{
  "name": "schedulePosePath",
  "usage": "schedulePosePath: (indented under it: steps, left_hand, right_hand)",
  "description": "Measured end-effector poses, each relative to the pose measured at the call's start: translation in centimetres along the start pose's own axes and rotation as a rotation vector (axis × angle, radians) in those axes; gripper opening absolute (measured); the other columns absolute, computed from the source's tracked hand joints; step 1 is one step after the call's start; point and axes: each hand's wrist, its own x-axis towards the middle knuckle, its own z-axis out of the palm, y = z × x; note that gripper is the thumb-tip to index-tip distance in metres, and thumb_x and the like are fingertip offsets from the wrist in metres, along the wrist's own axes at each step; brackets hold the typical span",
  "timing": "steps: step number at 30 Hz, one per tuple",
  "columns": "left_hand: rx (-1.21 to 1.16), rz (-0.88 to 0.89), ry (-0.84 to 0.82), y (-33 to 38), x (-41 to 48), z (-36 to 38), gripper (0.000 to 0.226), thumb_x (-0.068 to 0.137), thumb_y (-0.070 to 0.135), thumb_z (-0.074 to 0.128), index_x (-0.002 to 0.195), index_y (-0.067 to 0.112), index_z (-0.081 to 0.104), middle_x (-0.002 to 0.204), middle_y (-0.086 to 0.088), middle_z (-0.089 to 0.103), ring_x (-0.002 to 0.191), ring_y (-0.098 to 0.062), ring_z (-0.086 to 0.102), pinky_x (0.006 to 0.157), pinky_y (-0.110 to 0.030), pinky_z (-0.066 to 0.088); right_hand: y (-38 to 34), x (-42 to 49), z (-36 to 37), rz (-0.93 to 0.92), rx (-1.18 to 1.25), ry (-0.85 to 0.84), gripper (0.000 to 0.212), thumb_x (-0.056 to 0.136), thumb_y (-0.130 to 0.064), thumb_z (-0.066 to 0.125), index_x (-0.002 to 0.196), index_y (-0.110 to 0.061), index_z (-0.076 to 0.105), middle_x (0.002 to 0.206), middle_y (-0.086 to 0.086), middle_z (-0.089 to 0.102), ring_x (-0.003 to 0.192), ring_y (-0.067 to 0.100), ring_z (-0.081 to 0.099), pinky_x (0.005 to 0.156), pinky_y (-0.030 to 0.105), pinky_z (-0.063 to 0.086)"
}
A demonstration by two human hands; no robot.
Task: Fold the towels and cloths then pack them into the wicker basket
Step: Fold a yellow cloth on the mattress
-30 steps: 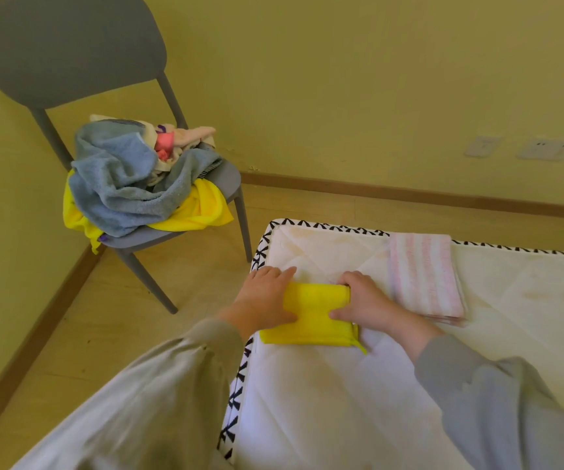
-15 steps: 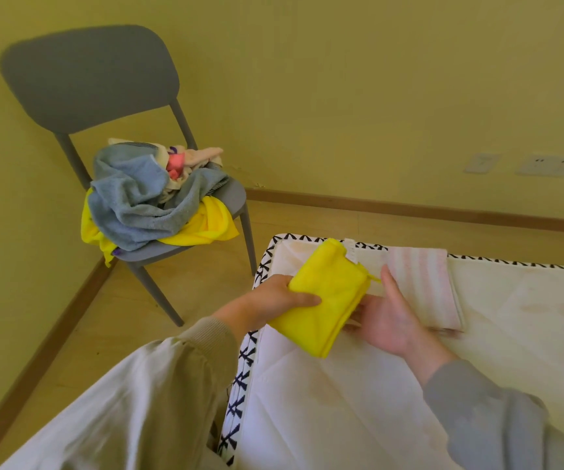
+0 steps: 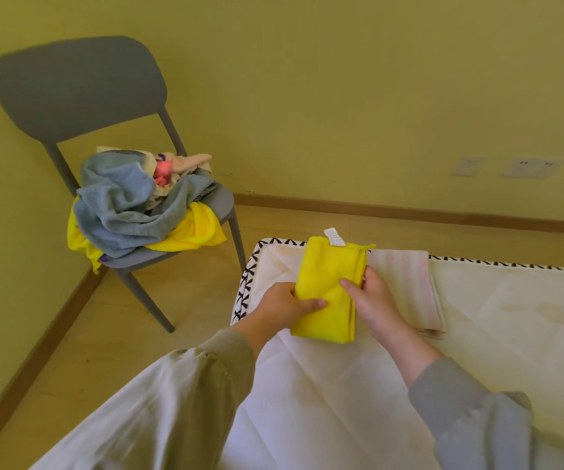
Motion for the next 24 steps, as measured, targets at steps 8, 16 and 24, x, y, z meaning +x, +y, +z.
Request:
schedulePosePath:
  steps: [8, 16, 24]
  left_hand:
    - [0.216, 0.171, -0.006, -0.1, 2.6, 3.0, 0.075, 0.076, 0.045, 0.074, 0.14, 0.02, 0.045, 0.149, -0.002, 0.037, 0.139, -0.022, 0.03, 0.111, -0.038, 0.029]
    - [0.758, 0.116, 0.104, -5.0, 4.4, 3.8, 0.116, 0.069, 0.062, 0.07, 0.151, 0.034, -0.007, 0.158, 0.004, -0.02, 0.145, -0.02, -0.02, 0.115, -0.057, -0.003]
    - [0.799, 0.125, 0.096, -5.3, 4.8, 4.0, 0.112, 0.072, 0.063, 0.066, 0.151, 0.033, -0.007, 0.157, 0.003, -0.022, 0.144, -0.02, -0.023, 0.115, -0.055, -0.006]
  right_hand:
    - [-0.2, 2.1, -5.6, -0.034, -0.122, 0.22, 0.009, 0.097, -0.016, 0.05, 0.105, -0.021, 0.049, 0.103, 0.004, 0.057, 0.096, 0.025, 0.054, 0.085, 0.037, 0.044]
    - [1.6, 5.1, -11.4, 0.15, 0.015, 0.165, 0.031, 0.1, -0.016, 0.045, 0.129, -0.024, 0.047, 0.125, 0.003, 0.056, 0.112, 0.027, 0.054, 0.099, 0.05, 0.043]
    - [2.5, 6.4, -12.7, 0.234, -0.403, 0.168, 0.036, 0.096, -0.003, 0.042, 0.131, -0.006, 0.05, 0.13, 0.017, 0.054, 0.115, 0.034, 0.051, 0.087, 0.034, 0.04]
